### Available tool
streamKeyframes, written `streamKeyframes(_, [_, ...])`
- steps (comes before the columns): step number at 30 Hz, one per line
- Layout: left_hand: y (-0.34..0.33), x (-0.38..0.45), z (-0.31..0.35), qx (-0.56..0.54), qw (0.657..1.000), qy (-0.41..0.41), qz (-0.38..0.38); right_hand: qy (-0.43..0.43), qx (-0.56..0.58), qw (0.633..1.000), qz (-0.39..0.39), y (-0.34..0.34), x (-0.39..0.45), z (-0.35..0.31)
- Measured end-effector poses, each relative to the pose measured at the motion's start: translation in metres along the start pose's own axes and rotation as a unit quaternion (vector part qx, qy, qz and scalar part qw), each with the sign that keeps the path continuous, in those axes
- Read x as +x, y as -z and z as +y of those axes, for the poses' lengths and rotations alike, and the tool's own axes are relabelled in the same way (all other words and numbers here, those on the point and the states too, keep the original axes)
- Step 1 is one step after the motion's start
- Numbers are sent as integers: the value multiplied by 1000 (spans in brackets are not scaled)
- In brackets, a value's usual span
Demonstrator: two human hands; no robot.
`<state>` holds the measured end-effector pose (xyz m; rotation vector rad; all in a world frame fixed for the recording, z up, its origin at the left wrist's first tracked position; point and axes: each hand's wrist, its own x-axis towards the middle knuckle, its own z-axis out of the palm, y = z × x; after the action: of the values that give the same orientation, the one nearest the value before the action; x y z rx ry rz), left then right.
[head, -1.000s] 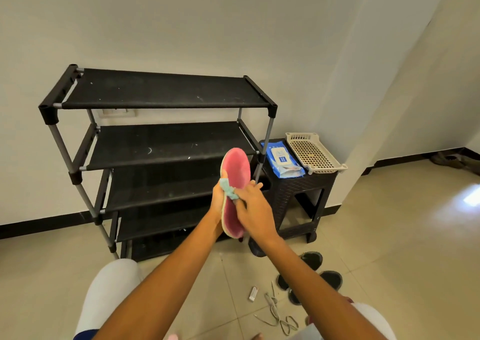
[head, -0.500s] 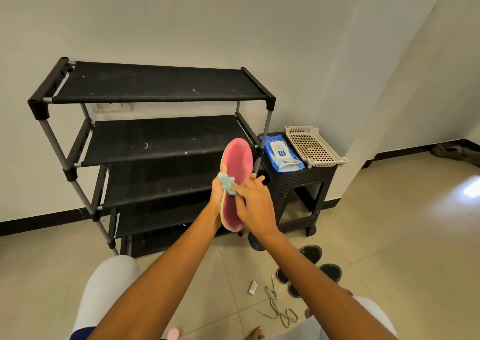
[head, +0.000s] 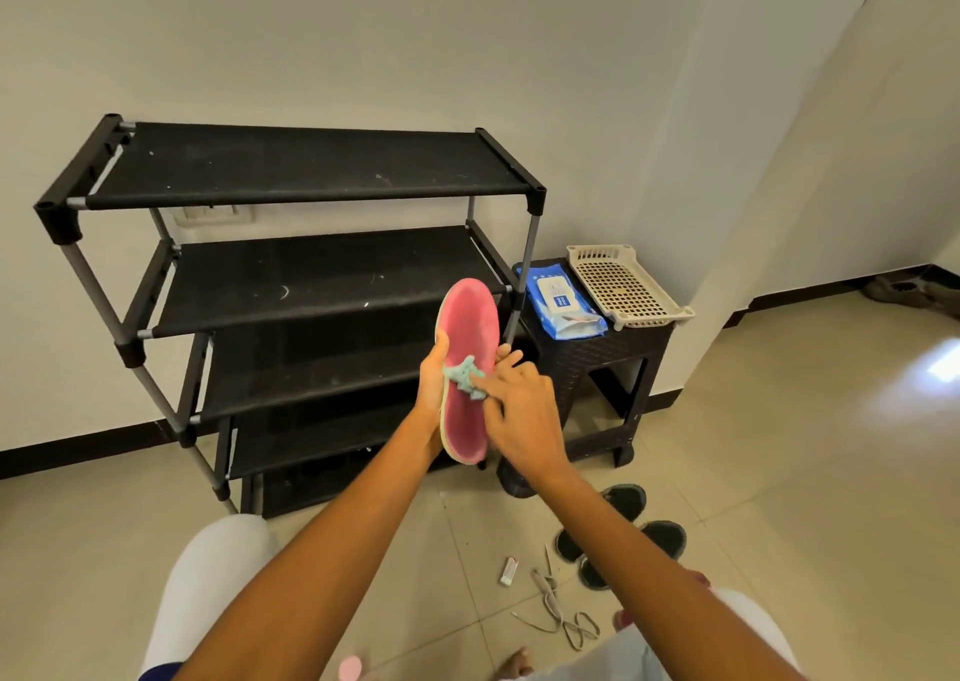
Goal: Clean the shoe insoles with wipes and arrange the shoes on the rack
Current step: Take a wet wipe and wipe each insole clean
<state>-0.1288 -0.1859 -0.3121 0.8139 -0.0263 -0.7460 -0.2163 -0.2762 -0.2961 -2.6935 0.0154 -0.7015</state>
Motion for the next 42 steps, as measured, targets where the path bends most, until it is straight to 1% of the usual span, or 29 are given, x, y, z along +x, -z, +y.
streamKeyframes(2, [3,0,-1,-44,999,12,9,43,58,997,1,0,-22,-5])
streamKeyframes(3, [4,1,-1,-72,997,6,11,86,70,994,-21,-1,-35,-5])
streamKeyframes(4, [1,1,1,-97,995,-4,12,131,66,987,-57,-4,-47,-3])
streamKeyframes(5, [-3,3,4,-115,993,-15,6,155,61,981,-103,-8,-58,-2])
streamKeyframes(6, [-9,5,8,-130,991,-19,-4,142,73,978,-131,-12,-64,-2])
streamKeyframes(7, [-15,8,10,-139,990,-15,-13,92,115,981,-127,-18,-68,-4])
streamKeyframes(8, [-21,11,12,-140,990,-2,-17,12,177,980,-95,-21,-67,-8])
streamKeyframes(10, [-29,14,10,-122,992,12,-8,-144,256,955,-34,-23,-55,-15])
streamKeyframes(11, [-29,15,9,-116,993,10,-8,-191,257,947,-21,-22,-48,-14])
streamKeyframes(12, [-28,13,9,-111,994,9,-10,-215,241,946,-21,-21,-42,-10])
streamKeyframes(15, [-17,3,14,-86,996,-16,-5,-226,226,947,-35,-19,-33,3])
streamKeyframes(17, [-8,-5,12,-43,999,-13,7,-232,244,941,-32,-24,-32,7])
streamKeyframes(18, [-2,-9,8,-39,999,-6,17,-239,252,937,-32,-30,-31,7])
streamKeyframes(22, [29,-5,-11,-67,993,53,76,-256,255,931,-50,-61,-28,8])
streamKeyframes(26, [68,16,-31,-71,988,56,127,-273,258,923,-80,-102,-33,19])
streamKeyframes(29, [95,28,-45,-68,985,57,147,-283,256,916,-121,-133,-33,31])
streamKeyframes(32, [130,41,-64,-70,979,49,184,-293,260,906,-157,-174,-34,47])
streamKeyframes(34, [161,50,-80,-73,970,50,226,-300,261,895,-203,-212,-38,55])
streamKeyframes(37, [213,50,-107,-57,953,50,292,-286,249,881,-281,-269,-56,59])
streamKeyframes(39, [246,45,-124,-50,935,51,348,-283,258,872,-306,-302,-72,61])
streamKeyframes(41, [287,39,-146,-50,922,49,380,-280,257,860,-341,-344,-98,62])
streamKeyframes(42, [296,34,-151,-43,918,54,389,-278,253,856,-354,-352,-107,63])
